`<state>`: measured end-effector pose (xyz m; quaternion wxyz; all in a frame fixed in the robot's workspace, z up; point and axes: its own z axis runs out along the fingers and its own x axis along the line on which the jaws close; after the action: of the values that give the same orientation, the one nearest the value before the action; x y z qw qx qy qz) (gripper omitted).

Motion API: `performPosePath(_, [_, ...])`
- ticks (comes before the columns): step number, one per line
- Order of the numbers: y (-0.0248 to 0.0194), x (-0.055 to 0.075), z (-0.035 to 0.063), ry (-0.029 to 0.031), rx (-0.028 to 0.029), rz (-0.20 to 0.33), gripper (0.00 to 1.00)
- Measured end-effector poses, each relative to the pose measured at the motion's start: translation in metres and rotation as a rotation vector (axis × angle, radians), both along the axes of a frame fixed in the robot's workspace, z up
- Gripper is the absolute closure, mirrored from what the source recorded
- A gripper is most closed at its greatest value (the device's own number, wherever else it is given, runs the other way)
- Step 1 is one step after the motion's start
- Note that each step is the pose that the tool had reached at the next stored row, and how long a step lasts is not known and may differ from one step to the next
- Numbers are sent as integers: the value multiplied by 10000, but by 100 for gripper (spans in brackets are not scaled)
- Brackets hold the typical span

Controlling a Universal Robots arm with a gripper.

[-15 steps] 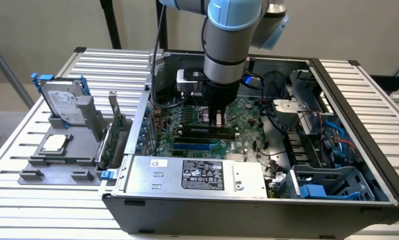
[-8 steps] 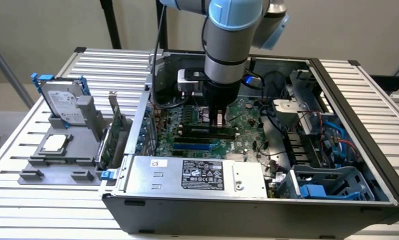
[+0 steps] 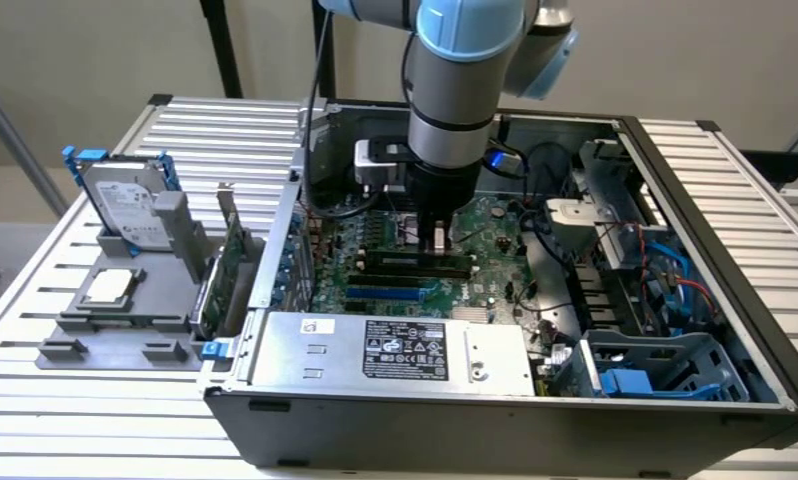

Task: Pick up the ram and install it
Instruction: 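Insert the ram into the slot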

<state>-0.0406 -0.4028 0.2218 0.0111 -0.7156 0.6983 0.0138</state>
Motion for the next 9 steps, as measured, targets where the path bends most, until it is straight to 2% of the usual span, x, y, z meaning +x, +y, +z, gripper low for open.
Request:
performPosePath(4, [0, -12, -5, -11, -2, -1, 86])
performPosePath(9, [0, -11, -11, -95, 1, 0, 86])
